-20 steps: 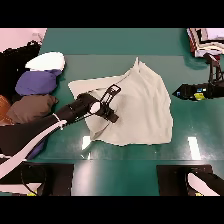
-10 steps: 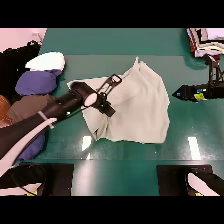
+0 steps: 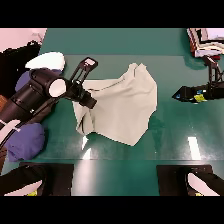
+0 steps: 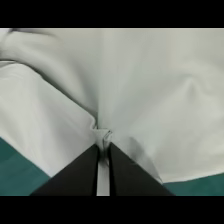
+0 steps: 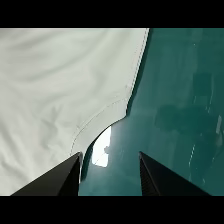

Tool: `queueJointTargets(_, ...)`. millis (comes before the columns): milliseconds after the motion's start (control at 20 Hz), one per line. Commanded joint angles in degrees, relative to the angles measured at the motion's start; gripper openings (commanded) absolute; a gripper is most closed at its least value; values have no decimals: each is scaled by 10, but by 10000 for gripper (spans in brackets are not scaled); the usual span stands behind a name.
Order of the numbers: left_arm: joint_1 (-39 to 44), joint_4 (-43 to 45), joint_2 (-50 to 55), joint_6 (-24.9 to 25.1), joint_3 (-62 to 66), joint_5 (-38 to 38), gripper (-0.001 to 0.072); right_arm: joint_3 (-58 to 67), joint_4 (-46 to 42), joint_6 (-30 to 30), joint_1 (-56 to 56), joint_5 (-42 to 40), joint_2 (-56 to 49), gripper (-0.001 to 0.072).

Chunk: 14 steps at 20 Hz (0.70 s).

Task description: Fold the shirts.

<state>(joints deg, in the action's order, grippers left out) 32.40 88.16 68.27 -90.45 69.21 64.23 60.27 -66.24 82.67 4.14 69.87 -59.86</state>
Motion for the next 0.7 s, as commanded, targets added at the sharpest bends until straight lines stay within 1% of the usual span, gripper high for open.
queueJointTargets(0, -9, -17, -6, 29, -12, 7, 41, 0, 0, 0, 0, 2, 0, 409)
queueJointTargets(100, -9, 20, -6, 28, -12, -2, 41, 0, 0, 0, 0, 0, 0, 409)
queueJointTargets(200, -9, 8, -6, 21, -14, -11, 40, 0, 1, 0, 0, -5, 0, 408)
queueJointTargets(350, -9, -107, -5, 20, -37, -45, 38, 0, 1, 0, 0, -12, 0, 408)
queueJointTargets(400, -9, -136, -4, 21, -49, -60, 73, 0, 3, 0, 0, -14, 0, 409)
queueJointTargets(450, -9, -149, 0, 23, -57, -73, 337, 0, 3, 0, 0, -14, 0, 409)
queueJointTargets(500, -9, -153, 7, 21, -62, -85, 720, 0, 3, 0, 0, -14, 0, 409)
queueJointTargets(550, -9, -152, 11, 18, -63, -92, 666, 0, 3, 0, 0, -13, 0, 408)
queueJointTargets(600, -9, -139, 12, 25, -62, -102, 604, 0, 3, 0, 0, -11, 0, 409)
queueJointTargets(650, -9, -106, 12, 24, -58, -104, 604, 0, 3, 0, 0, -9, 0, 408)
